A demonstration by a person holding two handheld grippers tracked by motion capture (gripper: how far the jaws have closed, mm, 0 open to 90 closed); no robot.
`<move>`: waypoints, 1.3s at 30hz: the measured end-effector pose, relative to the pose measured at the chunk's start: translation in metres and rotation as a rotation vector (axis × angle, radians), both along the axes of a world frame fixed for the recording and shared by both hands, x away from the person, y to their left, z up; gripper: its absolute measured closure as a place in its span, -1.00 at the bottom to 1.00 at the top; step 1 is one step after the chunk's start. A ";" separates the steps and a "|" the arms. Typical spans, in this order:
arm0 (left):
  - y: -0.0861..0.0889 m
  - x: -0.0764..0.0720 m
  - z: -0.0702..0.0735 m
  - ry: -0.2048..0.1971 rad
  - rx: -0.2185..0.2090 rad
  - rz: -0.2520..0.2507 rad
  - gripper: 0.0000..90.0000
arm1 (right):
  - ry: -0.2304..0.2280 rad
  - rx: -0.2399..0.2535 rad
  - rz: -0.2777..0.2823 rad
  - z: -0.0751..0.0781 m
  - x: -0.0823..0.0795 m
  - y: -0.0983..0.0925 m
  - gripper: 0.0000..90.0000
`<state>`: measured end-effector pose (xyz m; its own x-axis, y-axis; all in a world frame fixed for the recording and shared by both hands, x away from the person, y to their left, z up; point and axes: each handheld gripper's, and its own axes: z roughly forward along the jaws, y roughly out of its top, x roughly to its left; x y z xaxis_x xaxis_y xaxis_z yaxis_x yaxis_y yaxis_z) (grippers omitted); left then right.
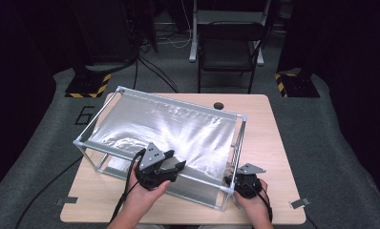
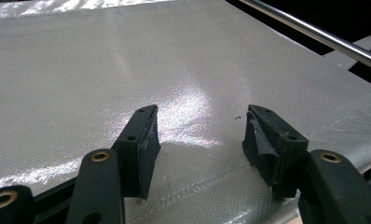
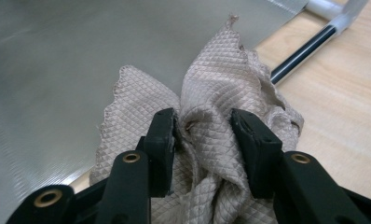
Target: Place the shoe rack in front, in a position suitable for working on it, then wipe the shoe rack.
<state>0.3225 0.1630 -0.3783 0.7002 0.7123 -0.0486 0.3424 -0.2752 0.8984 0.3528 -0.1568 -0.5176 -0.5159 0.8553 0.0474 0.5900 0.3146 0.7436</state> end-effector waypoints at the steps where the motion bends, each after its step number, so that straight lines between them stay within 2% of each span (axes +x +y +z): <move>1: 0.000 0.000 0.000 0.000 0.000 0.000 -0.01 | 0.000 0.000 0.000 0.000 0.000 0.000 0.33; 6: 0.000 0.000 0.000 -0.001 -0.004 0.001 -0.01 | 0.005 -0.016 -0.002 0.001 0.016 -0.003 0.33; 7: 0.000 0.000 0.000 0.000 -0.003 0.001 -0.01 | 0.004 -0.014 -0.015 0.001 0.018 -0.003 0.33; 11: 0.000 0.000 0.000 0.001 -0.002 0.000 -0.01 | 0.007 -0.027 -0.008 0.001 0.025 -0.006 0.33; 12: 0.001 0.000 0.000 0.004 -0.002 -0.007 -0.01 | 0.005 -0.031 -0.038 0.002 0.030 -0.004 0.33; 13: 0.001 0.000 0.000 0.004 -0.002 -0.007 -0.01 | -0.001 -0.039 -0.045 0.002 0.032 -0.003 0.33; 16: 0.001 -0.001 0.000 0.001 -0.010 -0.010 0.00 | -0.005 -0.046 -0.039 0.001 0.039 -0.005 0.33; 18: -0.001 -0.002 0.000 -0.002 -0.009 -0.009 0.00 | 0.001 -0.030 -0.049 0.001 0.040 -0.006 0.34; 24: -0.008 -0.008 0.000 -0.007 -0.009 -0.014 0.00 | -0.010 -0.052 -0.046 0.001 0.034 -0.011 0.34; 27: -0.010 -0.009 0.001 -0.004 -0.001 -0.017 0.00 | 0.001 -0.045 -0.060 0.002 0.032 -0.013 0.34; 31: -0.010 -0.009 0.000 -0.004 0.001 -0.018 0.00 | 0.007 -0.047 -0.070 0.002 0.038 -0.015 0.35; 32: -0.010 -0.009 0.000 -0.005 0.000 -0.018 0.00 | -0.012 -0.048 -0.079 0.001 0.042 -0.015 0.35; 33: -0.010 -0.009 0.000 -0.010 -0.003 -0.015 0.00 | -0.002 -0.046 -0.090 0.001 0.043 -0.015 0.35; 34: -0.010 -0.009 0.000 -0.011 -0.002 -0.015 0.00 | -0.021 -0.051 -0.089 0.000 0.047 -0.016 0.35; 39: -0.010 -0.010 -0.001 -0.012 -0.005 -0.015 0.00 | -0.002 -0.052 -0.111 0.001 0.061 -0.018 0.36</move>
